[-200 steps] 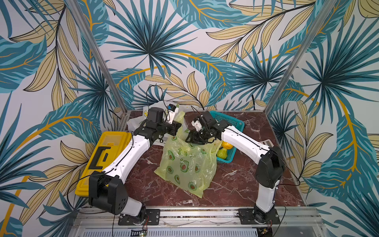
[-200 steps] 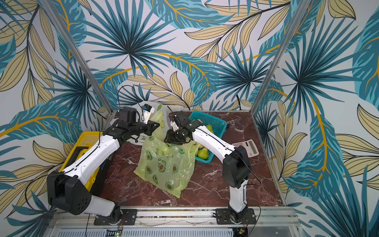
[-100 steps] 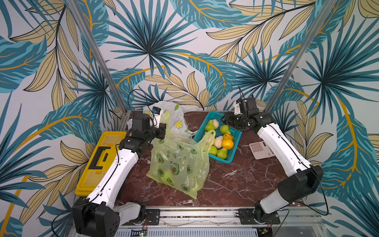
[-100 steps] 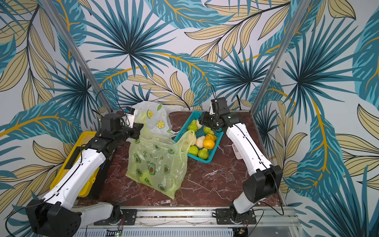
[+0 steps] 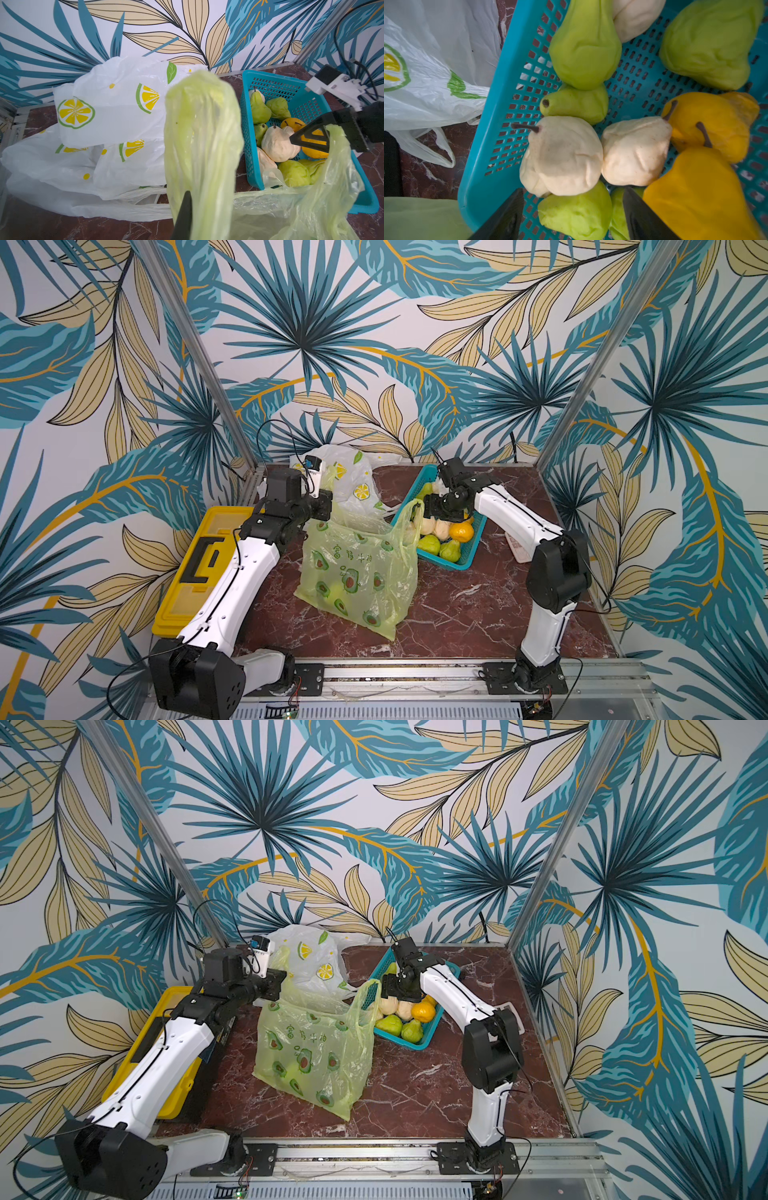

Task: Place the pears into plastic bags & tie knots
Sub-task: Pick up the pear from the basket.

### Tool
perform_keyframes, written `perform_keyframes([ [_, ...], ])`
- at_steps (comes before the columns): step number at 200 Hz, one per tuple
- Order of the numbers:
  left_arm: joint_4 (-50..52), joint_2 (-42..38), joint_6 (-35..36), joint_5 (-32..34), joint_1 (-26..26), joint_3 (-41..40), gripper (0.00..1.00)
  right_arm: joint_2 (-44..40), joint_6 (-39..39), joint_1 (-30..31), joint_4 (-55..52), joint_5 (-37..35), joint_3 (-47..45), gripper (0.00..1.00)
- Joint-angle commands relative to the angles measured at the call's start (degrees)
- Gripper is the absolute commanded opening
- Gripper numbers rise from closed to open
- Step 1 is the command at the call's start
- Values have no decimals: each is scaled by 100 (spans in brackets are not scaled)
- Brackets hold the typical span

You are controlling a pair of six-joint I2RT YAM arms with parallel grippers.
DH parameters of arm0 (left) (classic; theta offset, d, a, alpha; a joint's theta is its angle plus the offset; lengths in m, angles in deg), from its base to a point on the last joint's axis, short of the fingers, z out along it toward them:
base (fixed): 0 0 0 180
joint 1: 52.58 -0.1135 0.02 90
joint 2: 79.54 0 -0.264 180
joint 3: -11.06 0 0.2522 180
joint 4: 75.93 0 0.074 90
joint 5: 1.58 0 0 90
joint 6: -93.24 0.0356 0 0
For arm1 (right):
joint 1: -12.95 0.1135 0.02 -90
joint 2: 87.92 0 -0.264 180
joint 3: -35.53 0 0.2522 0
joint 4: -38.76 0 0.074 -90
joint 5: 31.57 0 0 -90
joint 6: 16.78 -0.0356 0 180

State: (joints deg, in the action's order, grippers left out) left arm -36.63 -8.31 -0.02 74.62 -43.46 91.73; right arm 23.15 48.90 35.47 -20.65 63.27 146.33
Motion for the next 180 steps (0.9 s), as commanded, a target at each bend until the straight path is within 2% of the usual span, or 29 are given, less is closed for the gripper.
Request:
perform_keyframes([
  [1,20,32,-112,-293,-37,210,5,495,134,88,-194,-202,385,78],
  [27,19,41,-95,-398,-40,251,5,864,266,165,-499,-589,757,78],
  [38,25,56,-97,-430,-33,281,5,882,334,160,-556,-681,797,74],
  [65,17,110,-75,-473,-36,324,5,460,374,53,-627,-622,668,48],
  [77,27,152,-69,-500,-34,356,5,56,302,-66,-536,-454,477,42],
  [106,13,251,-112,-562,15,428,5,-953,153,-380,-477,-276,33,40],
  [135,-83,373,-175,-536,255,479,5,-1874,-109,-516,-578,-848,-163,39],
  [156,-161,520,-205,-479,481,553,5,-2150,-419,-285,-264,-235,-18,37],
  [180,-216,693,-301,-481,625,680,5,-1736,-861,547,237,567,358,36],
])
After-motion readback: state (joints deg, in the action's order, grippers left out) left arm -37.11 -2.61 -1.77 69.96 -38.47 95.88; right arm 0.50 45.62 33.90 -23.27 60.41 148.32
